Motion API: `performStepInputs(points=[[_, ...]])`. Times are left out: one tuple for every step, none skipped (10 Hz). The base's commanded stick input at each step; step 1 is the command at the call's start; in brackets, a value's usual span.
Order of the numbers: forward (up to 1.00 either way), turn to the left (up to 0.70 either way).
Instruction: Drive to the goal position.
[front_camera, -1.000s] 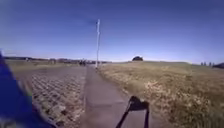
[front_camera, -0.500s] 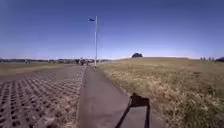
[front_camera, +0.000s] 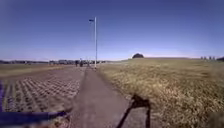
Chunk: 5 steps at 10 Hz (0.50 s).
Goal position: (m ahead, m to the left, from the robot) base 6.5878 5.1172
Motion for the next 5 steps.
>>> performStepInputs(points=[[0.70, 0.00], [0.70, 0.34], [0.70, 0.35], [0.70, 0.35], [0.70, 0.35]])
